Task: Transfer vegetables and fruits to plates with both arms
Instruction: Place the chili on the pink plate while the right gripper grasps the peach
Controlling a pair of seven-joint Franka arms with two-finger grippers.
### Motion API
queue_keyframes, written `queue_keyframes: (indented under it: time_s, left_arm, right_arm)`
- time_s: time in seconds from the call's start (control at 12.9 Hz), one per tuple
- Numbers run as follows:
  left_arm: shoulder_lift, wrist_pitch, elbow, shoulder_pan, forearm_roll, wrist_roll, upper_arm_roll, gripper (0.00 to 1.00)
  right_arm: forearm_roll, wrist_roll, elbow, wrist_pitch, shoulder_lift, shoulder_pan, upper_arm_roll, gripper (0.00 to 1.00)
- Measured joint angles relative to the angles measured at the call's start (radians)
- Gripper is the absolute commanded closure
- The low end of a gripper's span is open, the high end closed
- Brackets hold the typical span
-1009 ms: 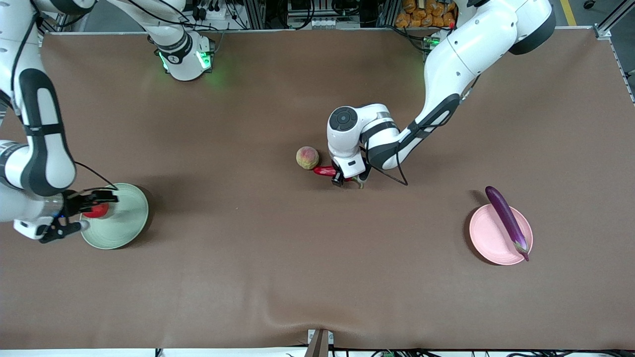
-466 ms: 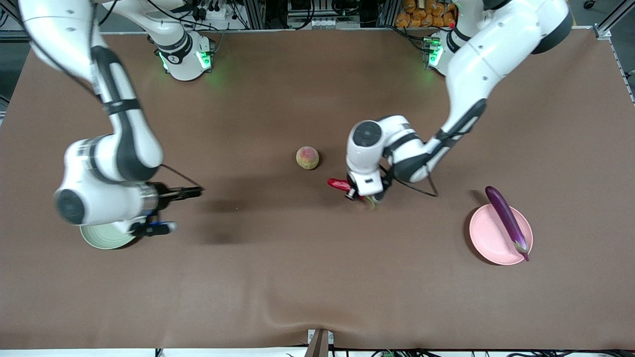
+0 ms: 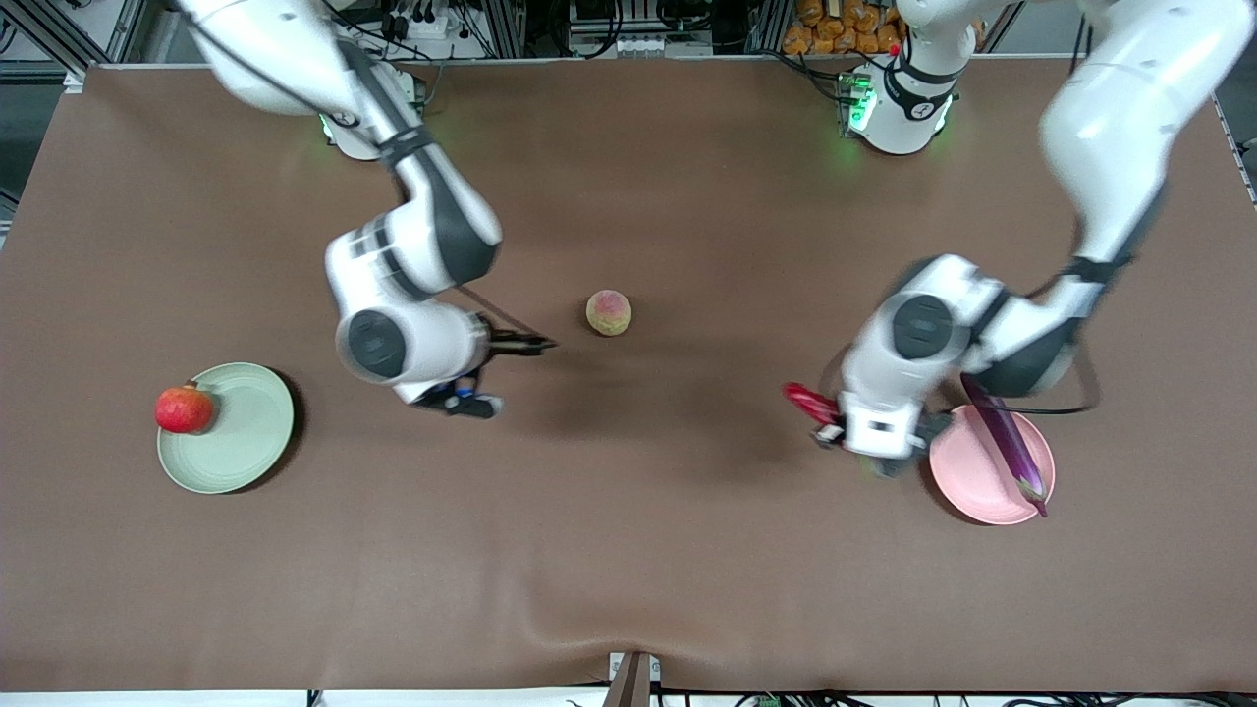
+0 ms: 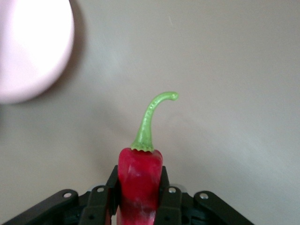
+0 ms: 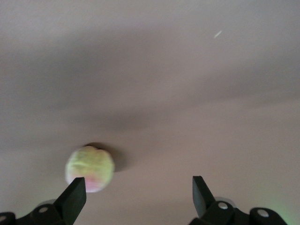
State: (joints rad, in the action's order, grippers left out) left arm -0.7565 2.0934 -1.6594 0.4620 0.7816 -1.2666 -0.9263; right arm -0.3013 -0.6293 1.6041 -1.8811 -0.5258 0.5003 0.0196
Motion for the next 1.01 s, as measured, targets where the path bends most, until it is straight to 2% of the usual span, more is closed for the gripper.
queue_keyframes:
  time_s: [0.31, 0.54, 0.62, 0.7, 0.78, 0.85, 1.01]
  left_arm:
    - [-0.007, -0.001, 0.027, 0.177, -0.007, 0.365, 0.004, 1.0]
    - [-0.026, 0.0, 0.041, 0.21, -0.007, 0.474, 0.051, 1.0]
    - [-0.037, 0.004, 0.047, 0.208, -0.007, 0.493, 0.071, 0.95]
    - [-0.049, 0.015, 0.054, 0.206, -0.007, 0.509, 0.09, 0.74]
    - [-0.058, 0.033, 0.06, 0.205, -0.007, 0.53, 0.112, 0.26]
    - [-0.063, 0.048, 0.064, 0.205, -0.007, 0.545, 0.129, 0.0]
    - [-0.069, 0.063, 0.073, 0.203, -0.011, 0.55, 0.138, 0.0]
  right_arm:
    - [-0.002, -0.247, 0.05, -0.155, -0.006, 0.156, -0.001, 0.0]
    - [-0.002, -0.32, 0.107, -0.267, -0.008, 0.209, -0.002, 0.0]
    - [-0.002, -0.325, 0.139, -0.316, -0.01, 0.218, -0.002, 0.0]
    - [-0.002, -0.326, 0.167, -0.358, -0.016, 0.226, -0.002, 0.0]
    - [-0.002, -0.332, 0.184, -0.394, -0.028, 0.234, -0.003, 0.0]
    - [-0.002, -0.342, 0.193, -0.427, -0.046, 0.245, -0.003, 0.0]
    - [-0.003, -0.356, 0.199, -0.478, -0.088, 0.272, -0.004, 0.0]
